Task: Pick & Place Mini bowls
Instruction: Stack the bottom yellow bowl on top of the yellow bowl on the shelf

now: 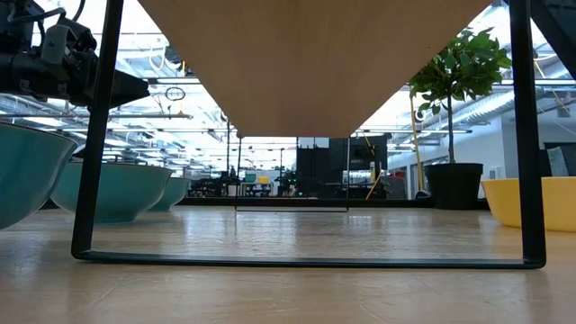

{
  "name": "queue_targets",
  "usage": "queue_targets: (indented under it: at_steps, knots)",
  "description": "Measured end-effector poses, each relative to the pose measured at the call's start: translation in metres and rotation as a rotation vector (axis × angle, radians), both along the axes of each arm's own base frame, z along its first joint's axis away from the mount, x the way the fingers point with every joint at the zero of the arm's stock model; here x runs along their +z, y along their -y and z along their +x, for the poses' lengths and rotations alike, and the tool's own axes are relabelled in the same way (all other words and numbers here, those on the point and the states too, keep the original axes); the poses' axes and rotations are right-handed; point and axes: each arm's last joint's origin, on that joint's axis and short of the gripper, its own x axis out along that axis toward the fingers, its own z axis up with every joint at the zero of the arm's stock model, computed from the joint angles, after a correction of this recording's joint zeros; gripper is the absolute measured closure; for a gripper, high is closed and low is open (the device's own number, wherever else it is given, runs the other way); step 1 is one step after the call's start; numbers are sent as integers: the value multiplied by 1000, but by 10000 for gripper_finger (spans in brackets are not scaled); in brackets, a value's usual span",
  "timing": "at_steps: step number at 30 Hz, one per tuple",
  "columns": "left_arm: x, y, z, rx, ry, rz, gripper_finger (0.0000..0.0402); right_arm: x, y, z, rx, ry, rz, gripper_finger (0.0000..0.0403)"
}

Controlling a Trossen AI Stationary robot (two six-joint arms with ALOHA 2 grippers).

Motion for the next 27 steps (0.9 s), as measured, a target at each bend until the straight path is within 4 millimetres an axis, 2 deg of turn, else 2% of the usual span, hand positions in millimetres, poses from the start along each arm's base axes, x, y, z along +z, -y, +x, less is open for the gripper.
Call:
queue_targets:
  at_steps: [4,10,15,27]
  knots:
    - [0,0,0,0,0,0,289,-3,1,0,-14,-21,-25,403]
    - [0,0,0,0,0,0,289,-25,2,3,-10,-101,14,403]
    - [0,0,0,0,0,0,289,-36,3,5,5,-129,20,403]
    - [0,0,0,0,0,0,289,-40,4,8,7,-109,11,400]
